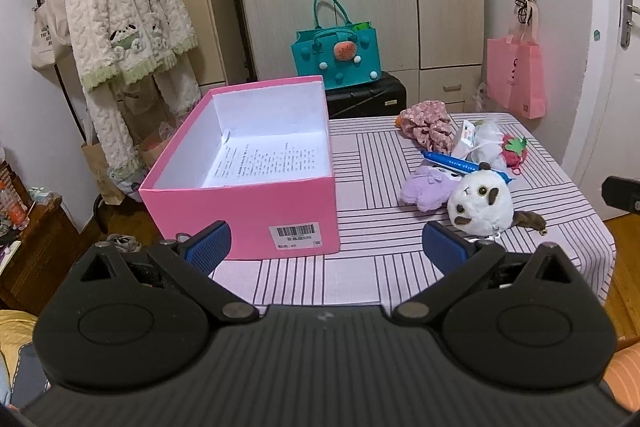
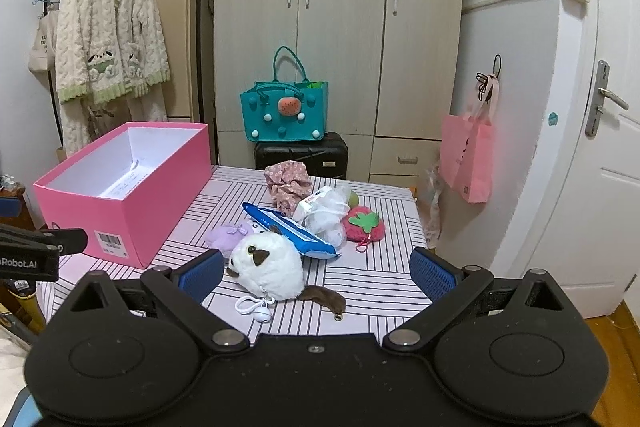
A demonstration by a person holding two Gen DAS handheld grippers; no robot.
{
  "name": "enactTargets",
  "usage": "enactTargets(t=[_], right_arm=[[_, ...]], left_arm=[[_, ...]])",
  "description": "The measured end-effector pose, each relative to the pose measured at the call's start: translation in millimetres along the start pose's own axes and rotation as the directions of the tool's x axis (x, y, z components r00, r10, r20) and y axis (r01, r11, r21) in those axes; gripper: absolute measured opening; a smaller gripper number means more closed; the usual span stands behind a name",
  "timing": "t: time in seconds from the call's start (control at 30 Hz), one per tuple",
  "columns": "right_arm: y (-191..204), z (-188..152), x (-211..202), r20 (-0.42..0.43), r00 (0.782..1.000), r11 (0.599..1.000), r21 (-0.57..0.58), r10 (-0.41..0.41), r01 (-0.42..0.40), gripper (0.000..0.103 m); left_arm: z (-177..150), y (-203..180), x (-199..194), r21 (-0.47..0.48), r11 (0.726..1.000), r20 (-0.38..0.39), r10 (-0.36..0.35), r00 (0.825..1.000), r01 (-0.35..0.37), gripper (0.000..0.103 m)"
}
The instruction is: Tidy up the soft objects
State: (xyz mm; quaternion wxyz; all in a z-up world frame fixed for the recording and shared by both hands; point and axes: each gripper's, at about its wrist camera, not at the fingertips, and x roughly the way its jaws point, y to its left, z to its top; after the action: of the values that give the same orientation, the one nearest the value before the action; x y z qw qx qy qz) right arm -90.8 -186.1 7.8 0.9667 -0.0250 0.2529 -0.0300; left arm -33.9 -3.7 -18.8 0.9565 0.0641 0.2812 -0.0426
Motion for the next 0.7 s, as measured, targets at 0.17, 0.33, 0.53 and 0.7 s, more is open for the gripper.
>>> enactTargets(t=[0.17,0.33,0.53,0.7], right_arm=[[-0.7,-1.1,-0.2,0.000,1.000,1.000,0.002,0.001,-0.001,0.101],[-5.1,-1.2,2.8,0.001,1.000,0.999,0.026,0.031,-0.031,0.101],[-10.5,-0.4,12.1,-0.001,0.999,0.998,0.044,0.052,-0.052,0.101],[-11.3,2.2,19.3,0.004,0.998,0.998,0.037,0.057,-0.057,0.101]], left_arm=[[1.4,2.8,3.1,-0.008,1.000,-0.010,-0.004,1.000,0.004,0.103],[2.9,3.9,10.0,-0.032,0.999,-0.019,-0.039,0.999,0.038,0.103],[2.5,1.6,19.5,-0.028,0.999,-0.018,-0.041,0.999,0.041,0.103],[3.3,-5.1,25.0,0.007,1.000,0.007,-0.020,1.000,0.020,0.103]])
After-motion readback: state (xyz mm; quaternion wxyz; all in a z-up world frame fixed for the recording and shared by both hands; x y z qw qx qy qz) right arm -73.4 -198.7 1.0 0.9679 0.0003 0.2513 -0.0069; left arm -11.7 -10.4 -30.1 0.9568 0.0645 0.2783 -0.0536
